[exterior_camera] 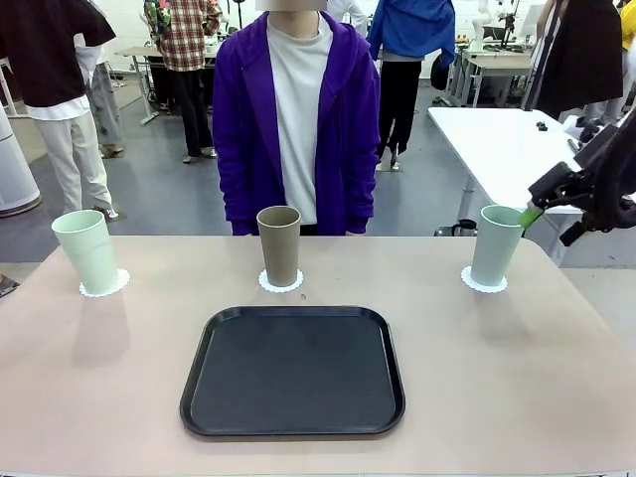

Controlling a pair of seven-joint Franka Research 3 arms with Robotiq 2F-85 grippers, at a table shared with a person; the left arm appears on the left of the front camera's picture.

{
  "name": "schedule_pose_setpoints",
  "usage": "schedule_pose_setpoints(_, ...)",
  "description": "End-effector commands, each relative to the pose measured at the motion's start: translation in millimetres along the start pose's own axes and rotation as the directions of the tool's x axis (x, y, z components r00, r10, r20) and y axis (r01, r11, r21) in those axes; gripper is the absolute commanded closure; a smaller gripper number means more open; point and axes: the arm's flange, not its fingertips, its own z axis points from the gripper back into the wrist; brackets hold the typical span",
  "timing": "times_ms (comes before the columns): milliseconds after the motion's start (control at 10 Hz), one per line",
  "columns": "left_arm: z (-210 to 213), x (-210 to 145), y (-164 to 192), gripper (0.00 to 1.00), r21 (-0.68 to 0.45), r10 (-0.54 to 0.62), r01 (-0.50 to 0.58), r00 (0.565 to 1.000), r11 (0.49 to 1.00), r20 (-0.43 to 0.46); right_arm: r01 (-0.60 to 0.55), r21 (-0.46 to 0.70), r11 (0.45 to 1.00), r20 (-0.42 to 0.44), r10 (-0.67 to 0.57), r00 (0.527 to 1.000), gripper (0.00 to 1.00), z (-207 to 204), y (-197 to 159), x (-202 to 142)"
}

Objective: Place coasters on the table and set cups on them.
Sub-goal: Take one Reusable plastic cup from the Flat Tray and place it on a coaster set by the human.

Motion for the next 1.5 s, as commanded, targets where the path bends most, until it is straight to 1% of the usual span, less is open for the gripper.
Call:
schedule_pose_setpoints(0,0.8,0.3,-3.1,0.0,0.005,0.005,-0.005,1.0,1.0,0.001,-0.058,0.331,0.942,0.074,0.035,0.997,0.0,0.1,-44.1,-26.3)
schedule_pose_setpoints(100,0.8,0.3,-3.1,0.0,0.005,0.005,-0.005,1.0,1.0,0.001,-0.06,0.395,0.917,0.108,0.018,0.994,0.0,0.6,-59.1,-32.8)
schedule_pose_setpoints(200,0.8,0.3,-3.1,0.0,0.005,0.005,-0.005,1.0,1.0,0.001,-0.034,0.473,0.88,0.135,-0.034,0.99,0.0,-1.5,-83.9,-40.9)
schedule_pose_setpoints(300,0.8,0.3,-3.1,0.0,0.005,0.005,-0.005,1.0,1.0,0.001,-0.014,0.532,0.847,0.138,-0.071,0.988,0.0,-6.8,-102.3,-47.1)
schedule_pose_setpoints(500,0.8,0.3,-3.1,0.0,0.005,0.005,-0.005,1.0,1.0,0.001,0.036,0.584,0.811,0.137,-0.142,0.98,0.0,-15.3,-131.2,-60.6)
schedule_pose_setpoints(600,0.8,0.3,-3.1,0.0,0.005,0.005,-0.005,1.0,1.0,0.001,0.099,0.596,0.797,0.112,-0.205,0.972,0.0,-20.8,-146.9,-66.5)
schedule_pose_setpoints(700,0.8,0.3,-3.1,0.0,0.005,0.005,-0.005,1.0,1.0,0.001,0.141,0.6,0.788,0.101,-0.249,0.963,0.0,-23.3,-157.3,-69.9)
schedule_pose_setpoints(900,0.8,0.3,-3.1,0.0,0.005,0.005,-0.005,1.0,1.0,0.001,0.136,0.604,0.785,0.091,-0.237,0.967,0.0,-24.8,-165.3,-72.4)
schedule_pose_setpoints(1100,0.8,0.3,-3.1,0.0,0.005,0.005,-0.005,1.0,1.0,0.001,0.136,0.607,0.783,0.074,-0.227,0.971,0.0,-27.3,-170.2,-67.8)
schedule_pose_setpoints(1200,0.8,0.3,-3.1,0.0,0.005,0.005,-0.005,1.0,1.0,0.001,0.133,0.603,0.787,0.077,-0.223,0.972,0.0,-29.5,-169.8,-63.3)
schedule_pose_setpoints(1300,0.8,0.3,-3.1,0.0,0.005,0.005,-0.005,1.0,1.0,0.001,0.095,0.606,0.79,0.105,-0.198,0.974,0.0,-30.0,-164.2,-57.1)
schedule_pose_setpoints(1400,0.8,0.3,-3.1,0.0,0.005,0.005,-0.005,1.0,1.0,0.001,0.143,0.584,0.799,0.067,-0.223,0.973,0.0,-28.5,-167.9,-72.8)
